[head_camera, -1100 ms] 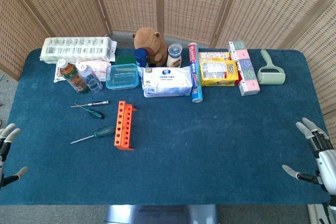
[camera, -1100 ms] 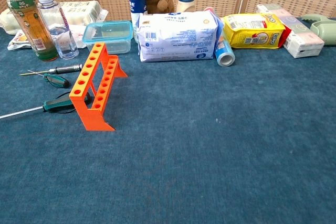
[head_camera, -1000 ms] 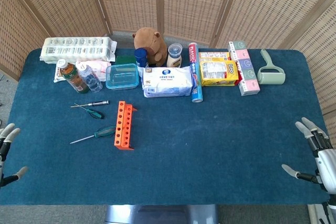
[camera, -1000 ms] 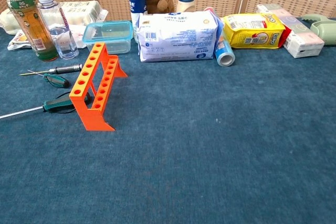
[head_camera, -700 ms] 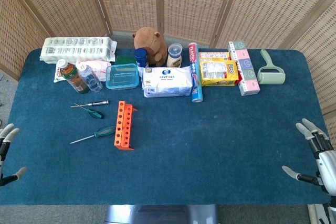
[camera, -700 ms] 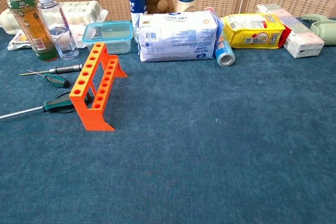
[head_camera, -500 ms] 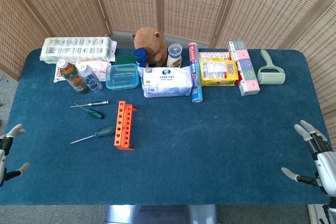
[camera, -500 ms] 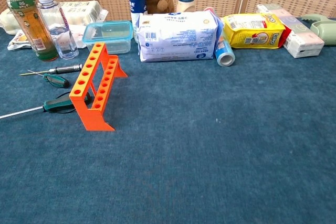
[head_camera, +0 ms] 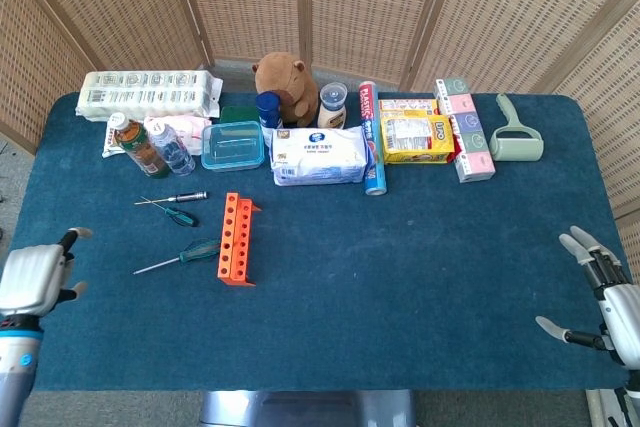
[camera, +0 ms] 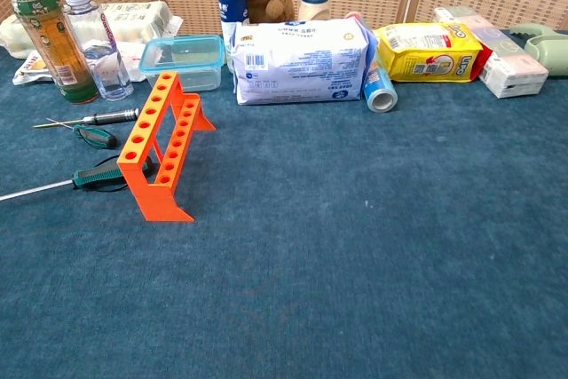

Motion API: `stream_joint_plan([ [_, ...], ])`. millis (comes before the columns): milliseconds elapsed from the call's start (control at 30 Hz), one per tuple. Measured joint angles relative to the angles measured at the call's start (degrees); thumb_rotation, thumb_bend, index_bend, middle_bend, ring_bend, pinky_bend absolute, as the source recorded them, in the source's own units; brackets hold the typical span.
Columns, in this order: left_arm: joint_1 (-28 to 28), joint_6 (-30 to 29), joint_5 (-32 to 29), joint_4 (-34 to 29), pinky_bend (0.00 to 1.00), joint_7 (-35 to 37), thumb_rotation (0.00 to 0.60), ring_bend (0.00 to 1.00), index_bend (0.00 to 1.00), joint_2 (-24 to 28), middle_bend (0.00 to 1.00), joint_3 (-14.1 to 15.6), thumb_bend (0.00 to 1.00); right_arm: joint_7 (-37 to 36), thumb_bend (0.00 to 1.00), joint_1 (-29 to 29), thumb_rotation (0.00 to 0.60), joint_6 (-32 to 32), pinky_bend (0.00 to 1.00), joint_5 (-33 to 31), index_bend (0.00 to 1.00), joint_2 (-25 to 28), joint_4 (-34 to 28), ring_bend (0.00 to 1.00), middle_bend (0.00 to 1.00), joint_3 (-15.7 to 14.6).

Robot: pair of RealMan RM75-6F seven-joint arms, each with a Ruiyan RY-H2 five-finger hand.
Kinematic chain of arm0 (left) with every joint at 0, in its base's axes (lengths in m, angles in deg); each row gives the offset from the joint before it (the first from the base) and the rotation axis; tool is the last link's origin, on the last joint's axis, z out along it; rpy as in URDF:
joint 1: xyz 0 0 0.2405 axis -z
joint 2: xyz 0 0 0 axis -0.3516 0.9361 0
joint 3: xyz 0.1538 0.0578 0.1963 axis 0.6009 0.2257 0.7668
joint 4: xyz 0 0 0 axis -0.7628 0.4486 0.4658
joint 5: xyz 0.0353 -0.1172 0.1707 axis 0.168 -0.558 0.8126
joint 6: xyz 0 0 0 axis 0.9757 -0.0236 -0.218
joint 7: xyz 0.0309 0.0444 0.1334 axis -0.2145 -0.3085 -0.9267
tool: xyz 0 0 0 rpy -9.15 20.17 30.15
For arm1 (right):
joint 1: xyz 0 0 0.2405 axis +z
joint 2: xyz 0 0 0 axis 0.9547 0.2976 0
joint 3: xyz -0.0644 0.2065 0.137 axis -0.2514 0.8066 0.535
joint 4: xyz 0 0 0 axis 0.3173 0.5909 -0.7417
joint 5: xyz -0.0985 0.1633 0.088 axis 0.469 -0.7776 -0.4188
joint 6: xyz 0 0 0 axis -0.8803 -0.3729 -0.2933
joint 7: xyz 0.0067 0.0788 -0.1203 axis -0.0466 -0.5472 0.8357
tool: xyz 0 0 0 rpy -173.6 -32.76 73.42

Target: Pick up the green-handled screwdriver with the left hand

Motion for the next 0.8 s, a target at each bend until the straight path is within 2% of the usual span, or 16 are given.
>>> stream_joint_plan([
  [200, 6.41, 2.02, -12.86, -2.65, 0.93, -12.03, 0.600, 0.89, 0.32, -4.38, 0.87, -2.90, 0.06, -1.12, 0.00, -0.13, 0.600, -0.39, 0.00, 0.03, 0.00, 0.28, 0.41, 0.00, 0.00, -0.01],
  [367, 11.17, 2.17, -20.38, -1.95, 0.93, -17.08, 0.600, 0.89, 0.32, -10.83, 0.87, -4.81, 0.09, -1.27, 0.00, 0.01, 0.600, -0.19, 0.00, 0.19, 0.00, 0.31, 0.50, 0.00, 0.00, -0.10],
  [567, 15.44, 1.98, -25.51, 1.36, 0.93, -18.03, 0.600, 0.89, 0.32, -17.51, 0.87, -6.12, 0.09, -1.70, 0.00, 0.05, 0.600, -0.14, 0.00, 0.21, 0.00, 0.35, 0.72, 0.00, 0.00, -0.17],
  [800, 15.91, 4.03, -24.88, 6.24, 0.93, -10.74, 0.600, 0.89, 0.32, -20.11, 0.87, -6.23, 0.09, -2.03, 0.00, 0.18, 0.600, -0.02, 0.00, 0.22, 0.00, 0.45, 0.84, 0.00, 0.00, -0.19],
])
